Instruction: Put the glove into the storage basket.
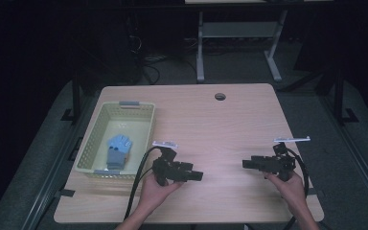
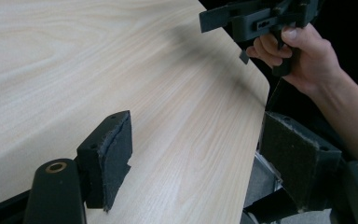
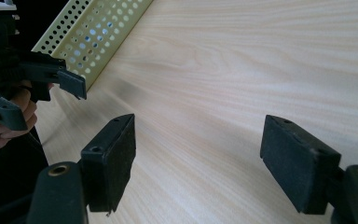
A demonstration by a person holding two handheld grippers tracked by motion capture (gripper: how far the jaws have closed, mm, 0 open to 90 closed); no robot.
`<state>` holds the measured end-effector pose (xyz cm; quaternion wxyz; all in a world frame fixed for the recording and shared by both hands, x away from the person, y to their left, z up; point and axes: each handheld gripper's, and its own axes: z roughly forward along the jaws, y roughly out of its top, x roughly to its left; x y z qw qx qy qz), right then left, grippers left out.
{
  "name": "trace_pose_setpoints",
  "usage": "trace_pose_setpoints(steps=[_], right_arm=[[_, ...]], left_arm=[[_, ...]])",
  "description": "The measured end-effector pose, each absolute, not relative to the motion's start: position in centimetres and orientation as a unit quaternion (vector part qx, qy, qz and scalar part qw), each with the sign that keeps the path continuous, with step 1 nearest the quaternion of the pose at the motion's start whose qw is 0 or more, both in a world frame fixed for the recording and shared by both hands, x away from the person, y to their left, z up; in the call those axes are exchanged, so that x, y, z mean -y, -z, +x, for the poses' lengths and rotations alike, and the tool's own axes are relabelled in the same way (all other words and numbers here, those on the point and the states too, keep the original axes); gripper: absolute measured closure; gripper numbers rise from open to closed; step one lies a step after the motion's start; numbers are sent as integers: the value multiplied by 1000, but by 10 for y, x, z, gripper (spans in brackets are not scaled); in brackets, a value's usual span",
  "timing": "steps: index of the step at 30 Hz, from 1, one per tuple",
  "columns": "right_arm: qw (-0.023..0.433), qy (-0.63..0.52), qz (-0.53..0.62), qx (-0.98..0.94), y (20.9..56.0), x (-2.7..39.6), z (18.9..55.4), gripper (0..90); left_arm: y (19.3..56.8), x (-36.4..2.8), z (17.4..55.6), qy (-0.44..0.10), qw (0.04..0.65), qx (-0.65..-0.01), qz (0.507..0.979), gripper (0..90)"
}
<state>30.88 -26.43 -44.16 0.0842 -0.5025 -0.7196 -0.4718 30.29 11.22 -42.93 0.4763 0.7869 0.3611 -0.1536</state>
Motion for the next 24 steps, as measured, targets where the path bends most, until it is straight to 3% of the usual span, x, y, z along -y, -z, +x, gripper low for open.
trace_pose_setpoints(steps=[24], right_arm=[[79, 483, -480, 728, 457, 259, 278, 262]], left_arm=[[459, -124, 275, 154, 489, -352, 783, 254]])
